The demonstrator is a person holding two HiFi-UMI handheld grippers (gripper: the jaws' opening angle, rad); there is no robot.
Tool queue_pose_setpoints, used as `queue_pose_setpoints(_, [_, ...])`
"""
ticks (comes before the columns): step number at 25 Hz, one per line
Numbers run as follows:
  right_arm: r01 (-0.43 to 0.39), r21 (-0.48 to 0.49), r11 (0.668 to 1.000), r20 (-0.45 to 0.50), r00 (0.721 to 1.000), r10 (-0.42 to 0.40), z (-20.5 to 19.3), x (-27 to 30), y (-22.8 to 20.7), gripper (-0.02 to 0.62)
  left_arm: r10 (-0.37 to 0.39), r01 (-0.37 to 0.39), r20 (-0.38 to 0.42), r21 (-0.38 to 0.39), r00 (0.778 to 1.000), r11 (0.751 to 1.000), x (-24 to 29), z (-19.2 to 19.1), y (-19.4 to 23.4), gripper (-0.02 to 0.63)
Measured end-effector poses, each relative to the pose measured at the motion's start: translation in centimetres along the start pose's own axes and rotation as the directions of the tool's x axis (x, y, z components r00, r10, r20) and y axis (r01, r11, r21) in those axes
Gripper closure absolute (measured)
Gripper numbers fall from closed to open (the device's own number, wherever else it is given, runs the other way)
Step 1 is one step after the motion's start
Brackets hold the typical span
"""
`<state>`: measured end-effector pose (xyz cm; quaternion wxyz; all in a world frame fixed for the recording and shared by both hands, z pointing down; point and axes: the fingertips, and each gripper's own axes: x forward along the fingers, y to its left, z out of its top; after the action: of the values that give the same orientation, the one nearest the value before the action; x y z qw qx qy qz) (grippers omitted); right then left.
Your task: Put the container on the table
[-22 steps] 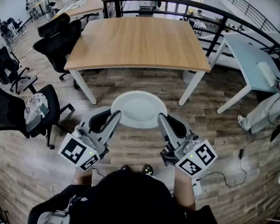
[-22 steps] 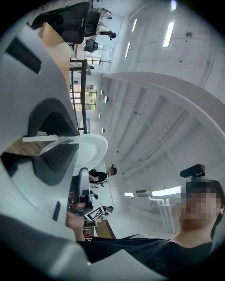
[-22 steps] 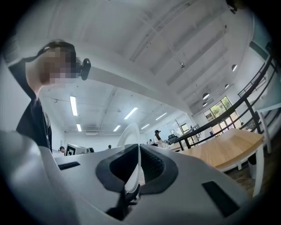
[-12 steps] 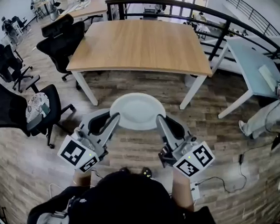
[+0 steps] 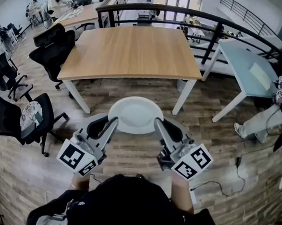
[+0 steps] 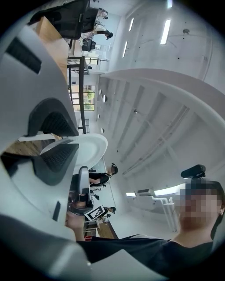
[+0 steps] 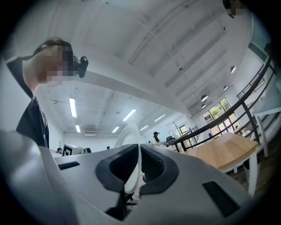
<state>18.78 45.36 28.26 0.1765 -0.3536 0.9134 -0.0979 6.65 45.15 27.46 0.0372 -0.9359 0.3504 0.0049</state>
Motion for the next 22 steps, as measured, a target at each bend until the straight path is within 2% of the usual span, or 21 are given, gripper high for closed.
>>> queue_pose_setpoints(4, [0.014,0.014,1.0,0.004,1.0,-0.015,0.5,-1.6,-1.2,0.571,-0.005,0.006,-0.016,0.009,1.0,1.0,1.3,0.0,-1.5,0.545])
queue_pose_setpoints(11, [-0.014,0.041,0.999,-0.016,1.0,0.015,0.0,-2.1,-2.6,0.571,0.045,-0.045,-0.026,0.005,0.999,0.999,2.2,-1.0,-2.1,0.545])
queue_pose_setpoints(16, [-0.024,0.043,0.999,-0.034,0.999,0.026,-0.4,-0.6,-3.5,0.571,0.061,-0.061,-0.024,-0.011,0.998,0.998,2.7,-1.5,-0.5,0.545])
queue_pose_setpoints(22, [-0.012,0.036,0.999,-0.042,0.999,0.013,-1.4,3.4,-5.8,0.571,0.059,-0.059,-0.006,-0.013,0.998,0.998,4.2,-2.3,3.9,0.545])
